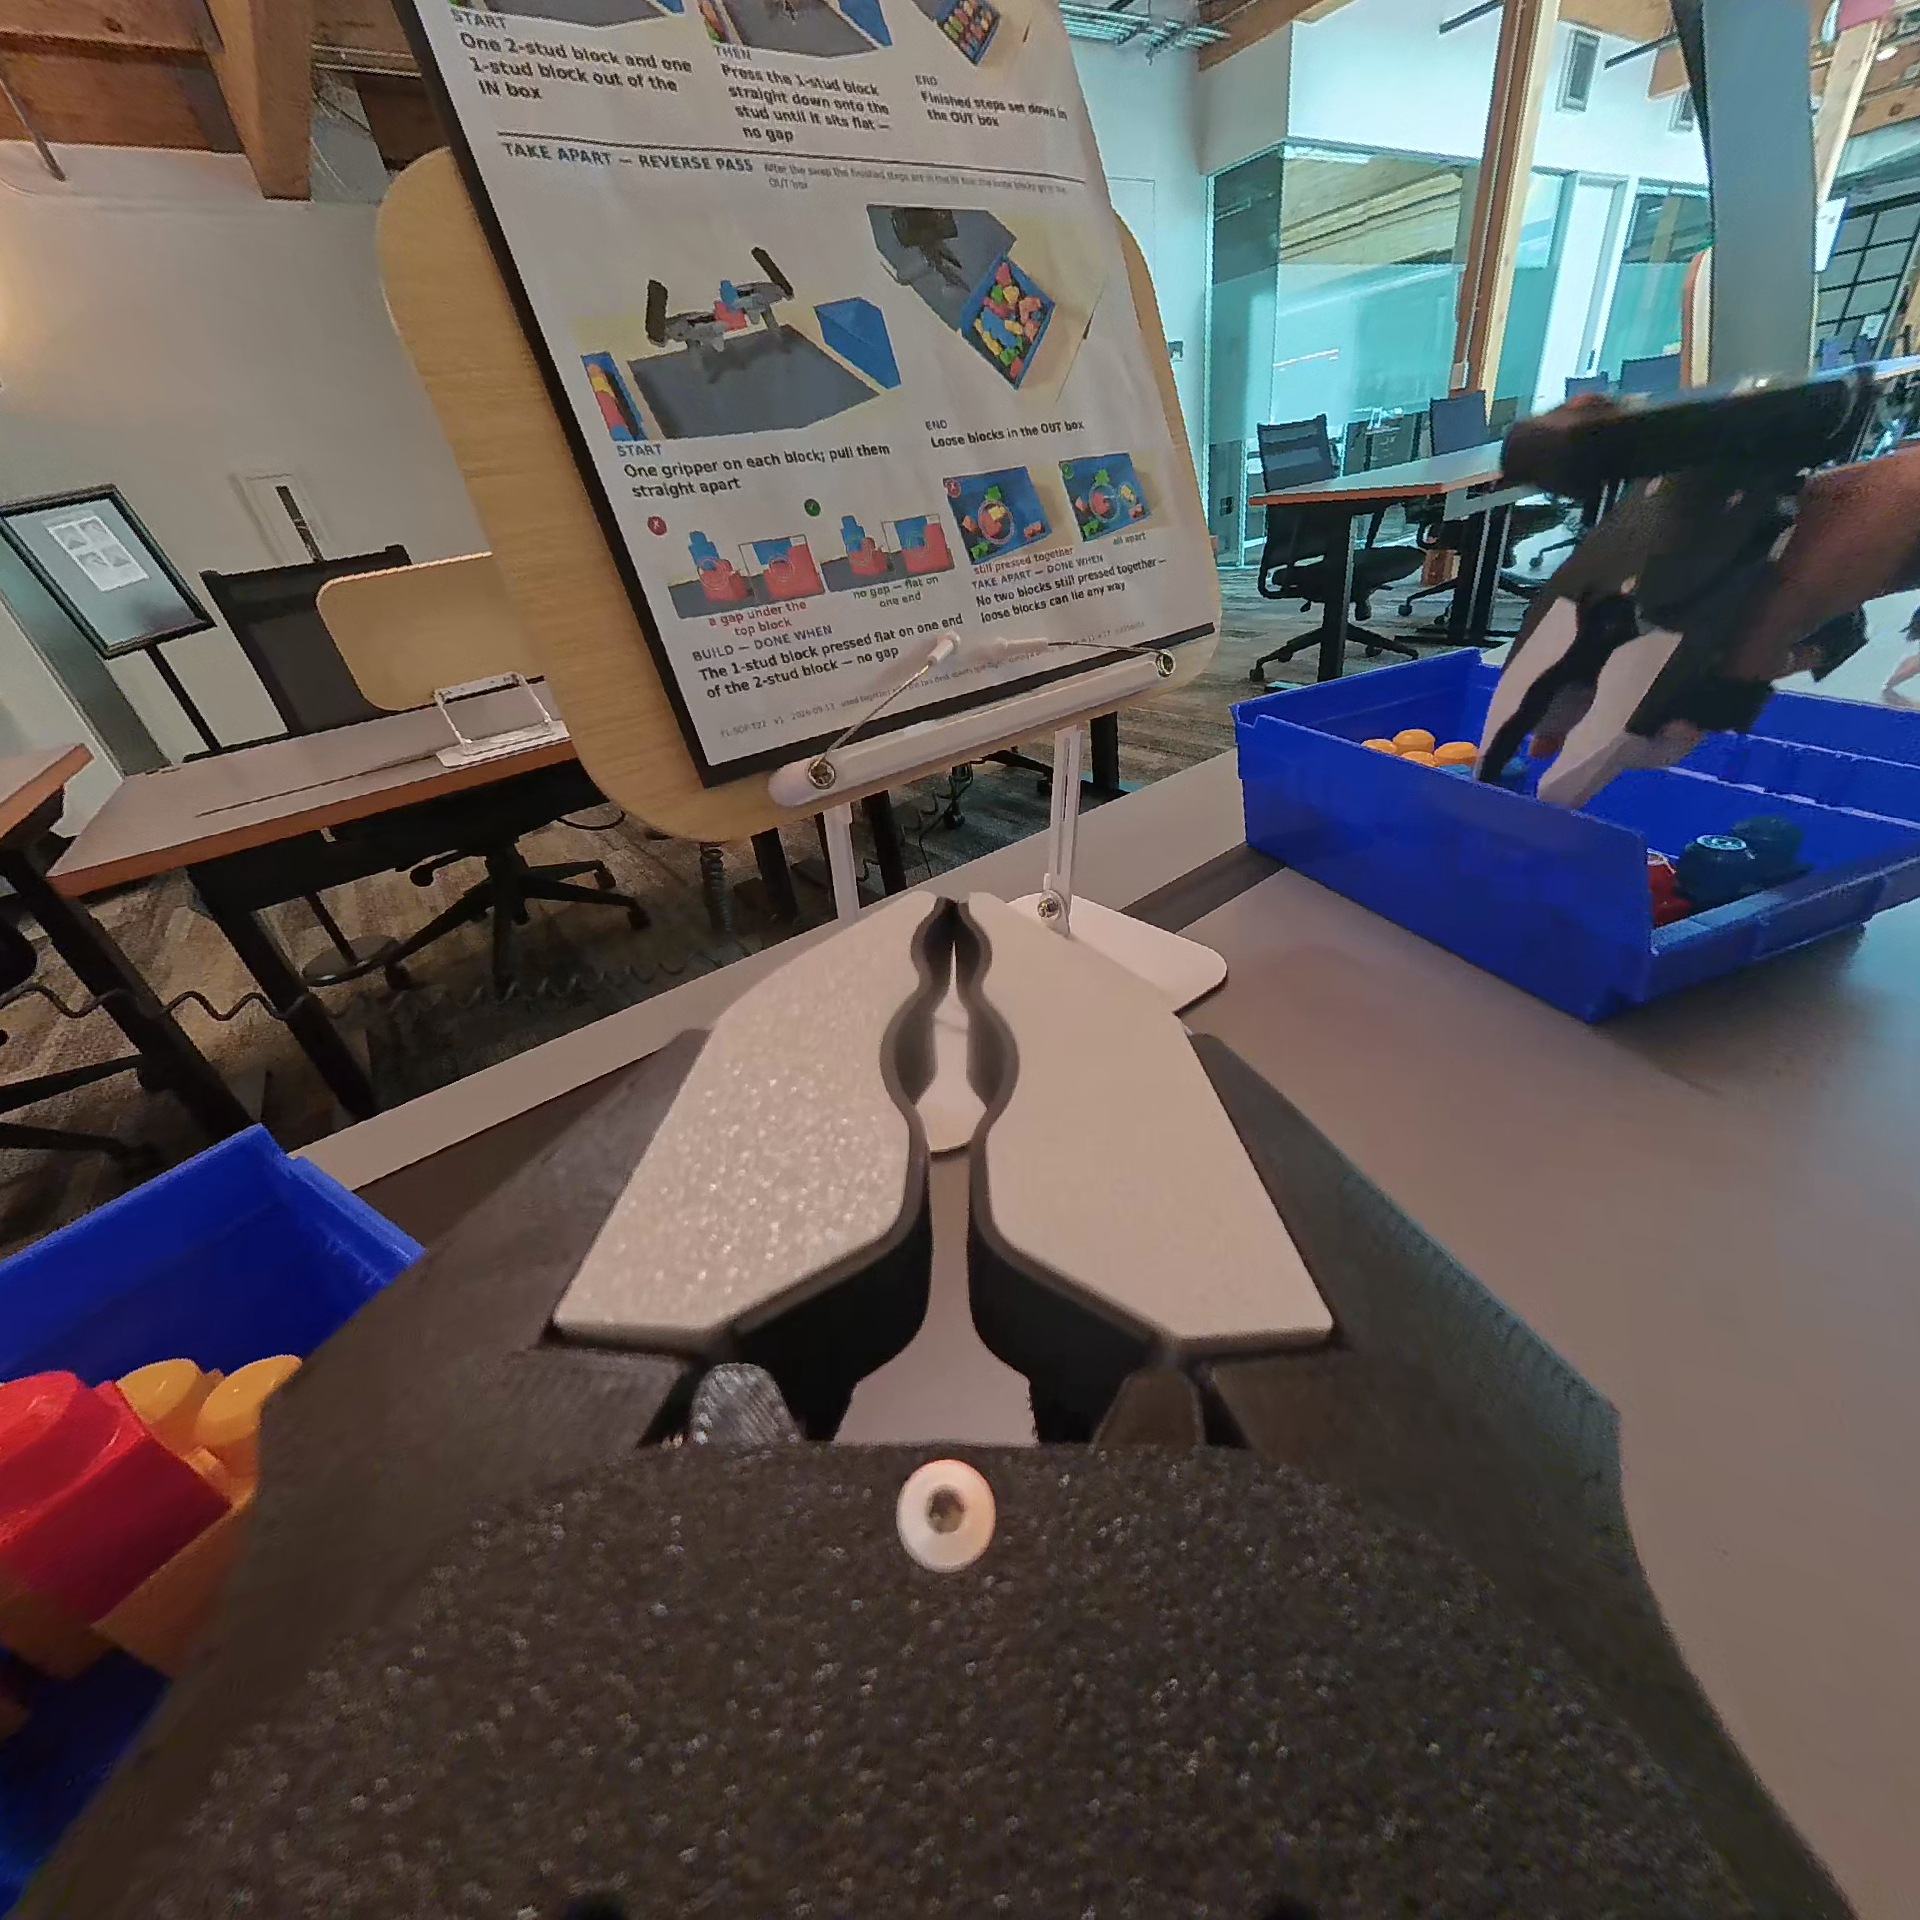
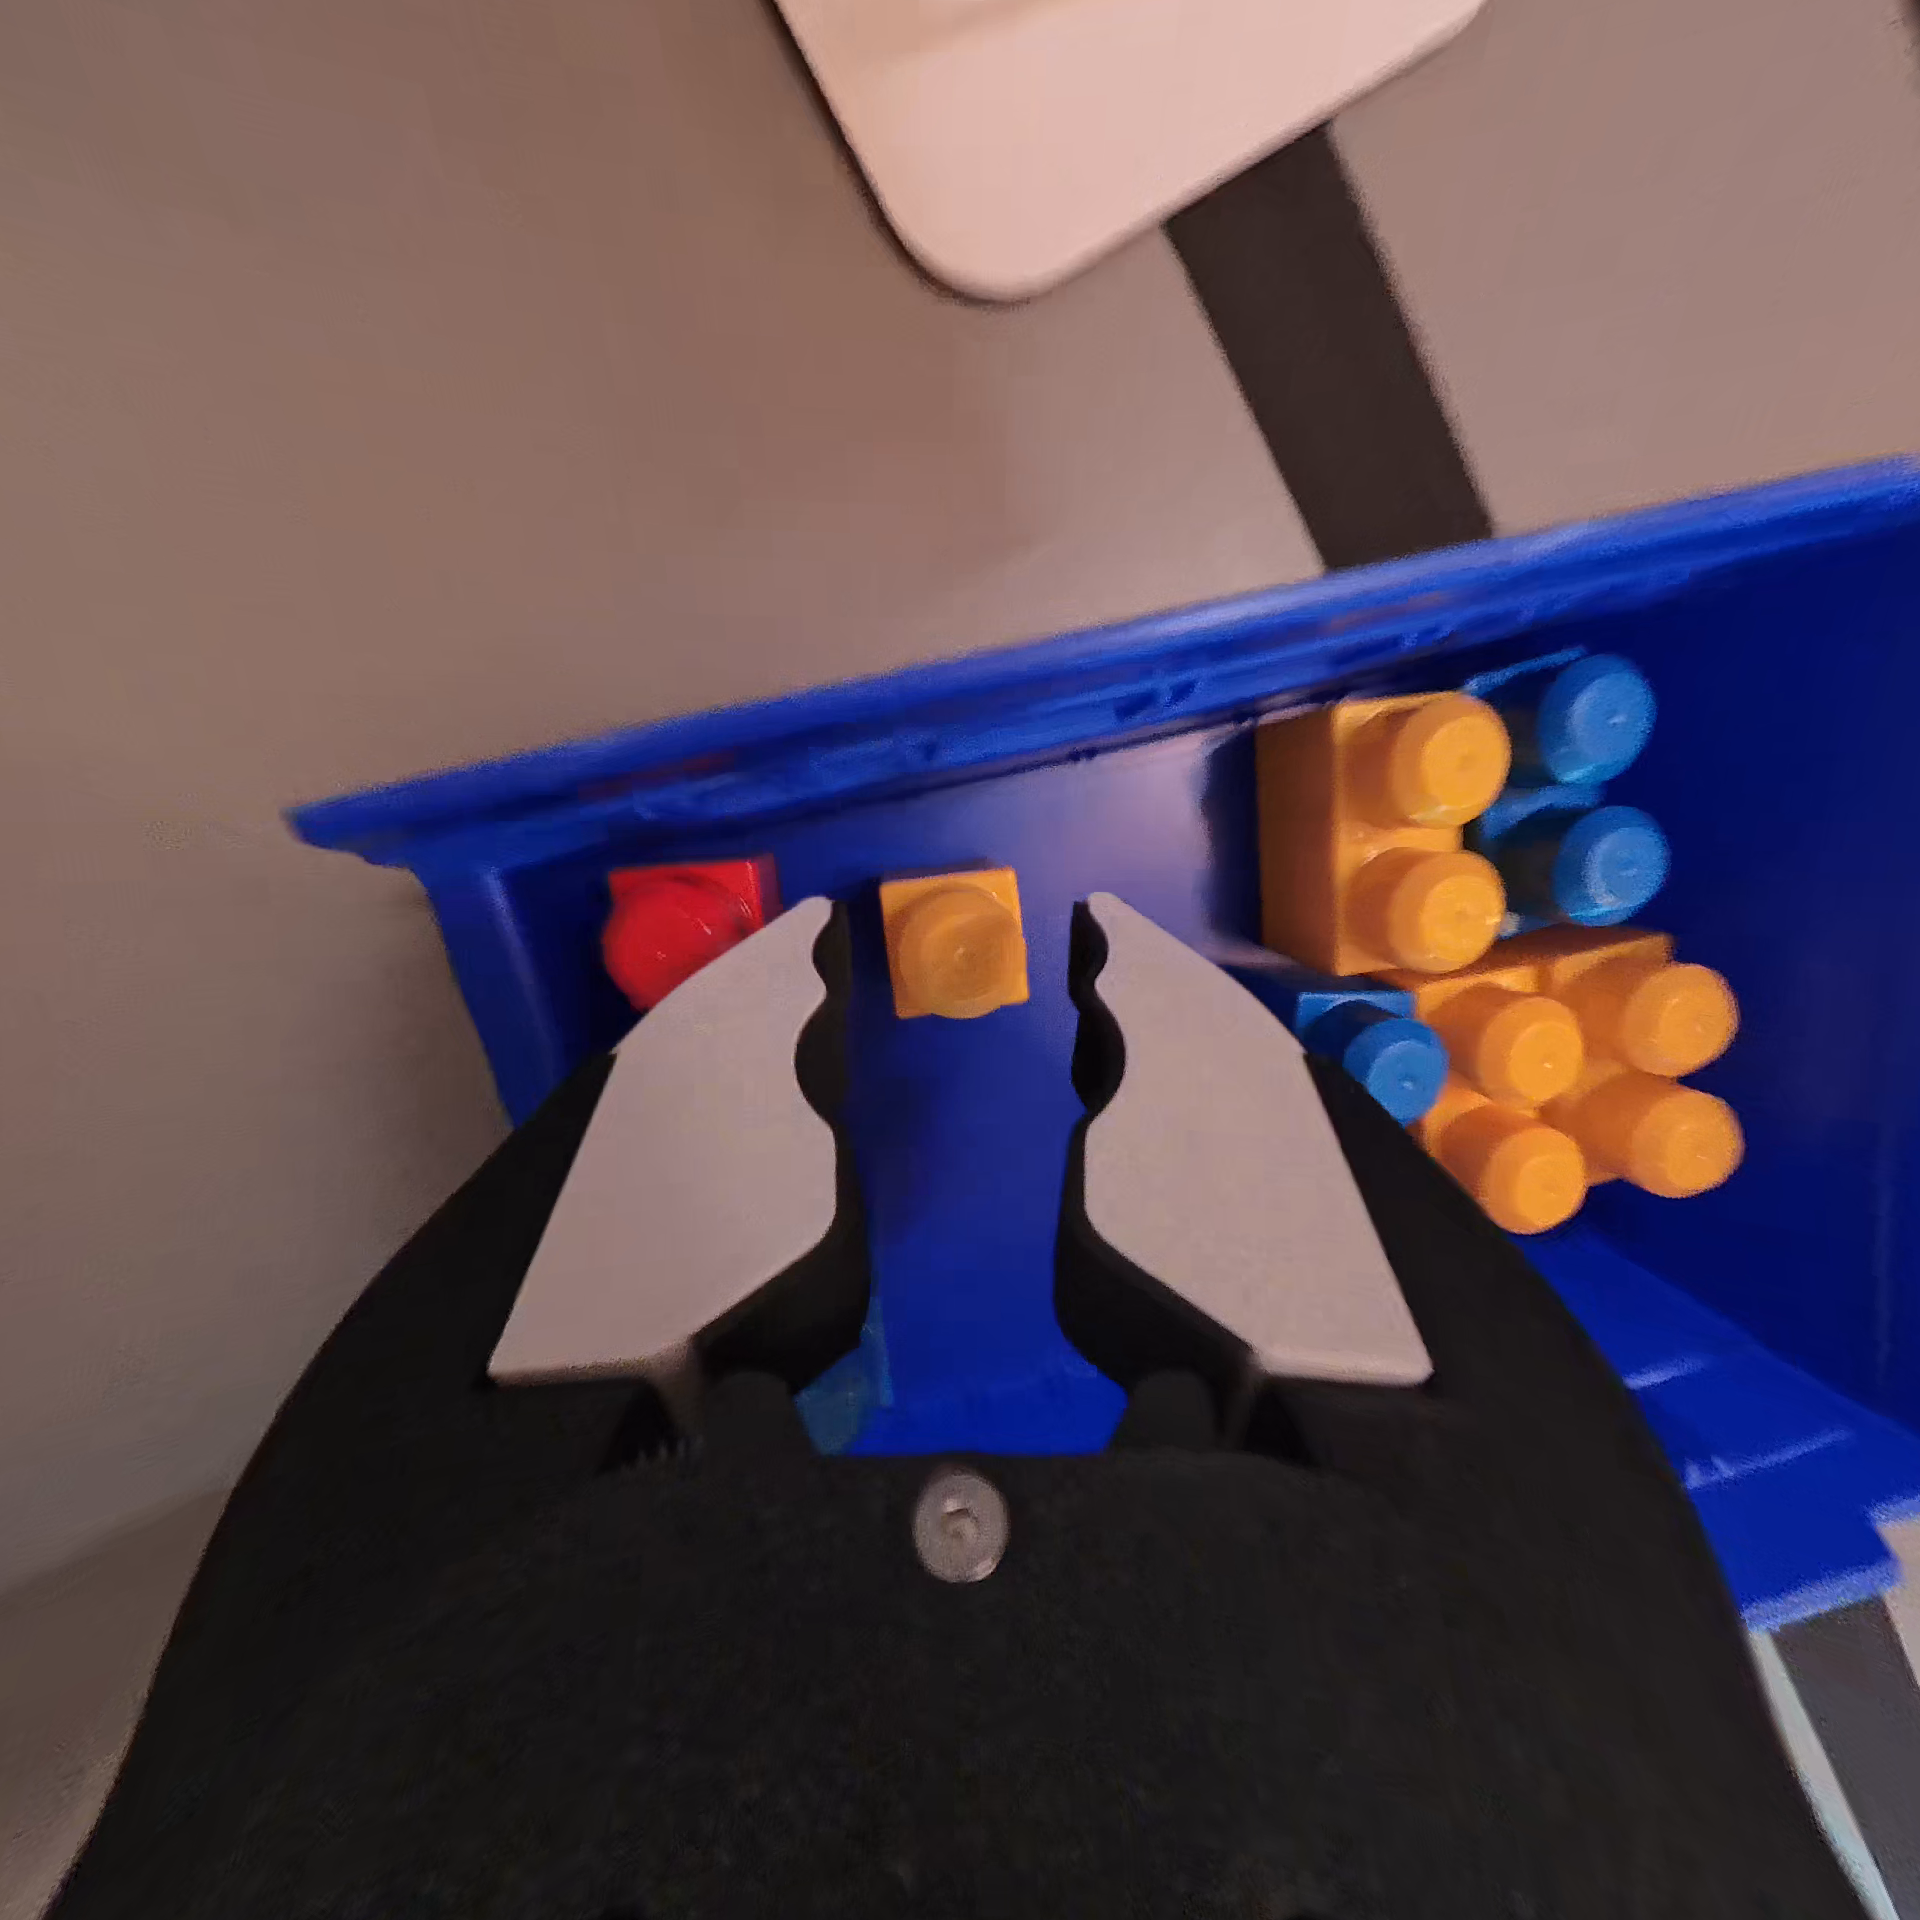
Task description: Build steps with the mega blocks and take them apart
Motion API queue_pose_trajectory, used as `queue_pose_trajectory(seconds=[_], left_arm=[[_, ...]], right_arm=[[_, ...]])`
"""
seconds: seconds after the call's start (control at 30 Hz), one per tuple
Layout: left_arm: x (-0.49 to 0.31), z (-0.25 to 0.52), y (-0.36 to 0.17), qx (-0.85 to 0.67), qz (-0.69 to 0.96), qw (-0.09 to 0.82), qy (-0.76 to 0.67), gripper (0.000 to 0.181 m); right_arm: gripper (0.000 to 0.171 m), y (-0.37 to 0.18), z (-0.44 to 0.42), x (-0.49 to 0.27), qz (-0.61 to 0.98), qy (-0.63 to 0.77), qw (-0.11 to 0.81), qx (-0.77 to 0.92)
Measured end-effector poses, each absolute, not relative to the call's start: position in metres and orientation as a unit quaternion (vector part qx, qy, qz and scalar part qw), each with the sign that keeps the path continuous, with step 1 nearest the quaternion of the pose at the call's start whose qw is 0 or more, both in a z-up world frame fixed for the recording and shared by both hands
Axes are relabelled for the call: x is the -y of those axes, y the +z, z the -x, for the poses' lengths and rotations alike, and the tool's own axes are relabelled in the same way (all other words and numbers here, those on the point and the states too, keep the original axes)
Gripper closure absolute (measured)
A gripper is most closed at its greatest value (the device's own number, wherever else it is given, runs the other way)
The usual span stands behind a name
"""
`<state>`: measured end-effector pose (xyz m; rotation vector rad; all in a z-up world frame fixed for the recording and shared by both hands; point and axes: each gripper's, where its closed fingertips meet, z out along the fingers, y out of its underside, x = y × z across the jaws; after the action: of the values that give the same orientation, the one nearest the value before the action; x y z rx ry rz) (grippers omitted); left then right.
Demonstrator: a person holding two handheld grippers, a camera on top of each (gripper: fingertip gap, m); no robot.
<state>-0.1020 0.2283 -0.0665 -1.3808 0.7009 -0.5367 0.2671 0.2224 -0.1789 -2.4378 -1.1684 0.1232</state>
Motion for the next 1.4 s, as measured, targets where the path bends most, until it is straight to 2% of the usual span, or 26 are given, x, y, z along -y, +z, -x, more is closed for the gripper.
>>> queue_pose_trajectory(seconds=[0.23,0.3,0.4,0.53,0.63,0.87,1.0,1.07,1.2,1.4], left_arm=[[-0.228,0.102,-0.067,-0.311,0.616,0.682,-0.241,0.181],[-0.228,0.103,-0.066,-0.309,0.618,0.682,-0.240,0.181],[-0.229,0.105,-0.066,-0.301,0.621,0.681,-0.245,0.181],[-0.230,0.108,-0.065,-0.293,0.624,0.681,-0.249,0.181],[-0.230,0.109,-0.064,-0.292,0.624,0.681,-0.248,0.181],[-0.236,0.122,-0.060,-0.277,0.637,0.680,-0.234,0.181],[-0.250,0.163,-0.050,-0.253,0.678,0.669,-0.169,0.181],[-0.260,0.192,-0.053,-0.247,0.716,0.639,-0.132,0.181],[-0.279,0.253,-0.077,-0.249,0.805,0.536,-0.059,0.152],[-0.306,0.333,-0.100,-0.219,0.889,0.398,0.053,0.137]], right_arm=[[0.136,-0.064,-0.185,-0.224,0.774,0.122,0.506,0.361],[0.141,-0.043,-0.163,-0.218,0.737,0.136,0.579,0.320],[0.149,-0.036,-0.136,-0.207,0.706,0.154,0.639,0.264],[0.156,-0.055,-0.111,-0.198,0.696,0.161,0.665,0.217],[0.170,-0.075,-0.105,-0.198,0.692,0.158,0.676,0.196],[0.171,-0.097,-0.116,-0.199,0.697,0.166,0.673,0.185],[0.171,-0.100,-0.122,-0.202,0.699,0.156,0.673,0.184],[0.171,-0.100,-0.123,-0.202,0.700,0.159,0.672,0.182],[0.171,-0.105,-0.121,-0.205,0.704,0.161,0.666,0.185],[0.171,-0.110,-0.118,-0.205,0.708,0.168,0.659,0.189]])
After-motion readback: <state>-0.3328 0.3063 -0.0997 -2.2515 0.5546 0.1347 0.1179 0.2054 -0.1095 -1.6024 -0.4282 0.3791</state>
